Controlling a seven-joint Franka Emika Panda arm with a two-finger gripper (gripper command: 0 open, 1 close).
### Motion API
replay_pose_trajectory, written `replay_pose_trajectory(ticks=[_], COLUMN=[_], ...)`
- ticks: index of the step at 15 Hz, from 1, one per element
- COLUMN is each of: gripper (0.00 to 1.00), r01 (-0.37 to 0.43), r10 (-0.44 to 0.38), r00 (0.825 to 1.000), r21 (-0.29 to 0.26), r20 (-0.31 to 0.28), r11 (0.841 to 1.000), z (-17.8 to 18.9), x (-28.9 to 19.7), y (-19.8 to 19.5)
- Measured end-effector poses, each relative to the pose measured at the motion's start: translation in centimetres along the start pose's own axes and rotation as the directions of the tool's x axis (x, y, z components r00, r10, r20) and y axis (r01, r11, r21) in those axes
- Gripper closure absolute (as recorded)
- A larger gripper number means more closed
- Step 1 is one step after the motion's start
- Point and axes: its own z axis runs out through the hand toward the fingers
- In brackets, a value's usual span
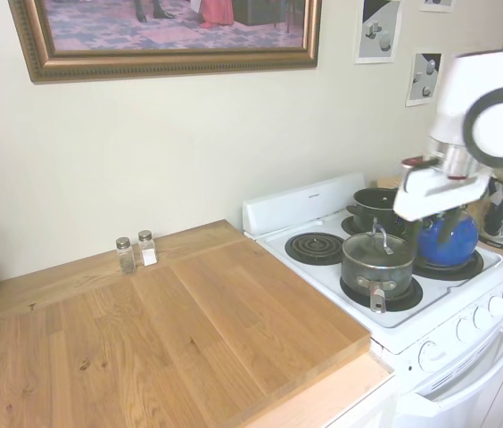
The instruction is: Uncover the lid of the pot
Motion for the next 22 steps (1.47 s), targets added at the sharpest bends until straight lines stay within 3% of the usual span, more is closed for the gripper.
replay_pose_trajectory(ticks=[4,5,10,22], gripper=[0.00,1.00,1.00,1.00], r01=[-0.120,-0.134,-0.139,-0.139], r10=[0.120,0.135,0.139,0.139], r00=[0.993,0.991,0.990,0.990], r21=[0.007,0.006,-0.006,-0.021], r20=[-0.004,-0.002,0.006,0.021], r11=[0.993,0.991,0.990,0.990], z=[0.8,1.2,2.9,3.5], x=[4.4,5.3,7.2,7.8], y=[-2.8,-3.3,-6.0,-7.6])
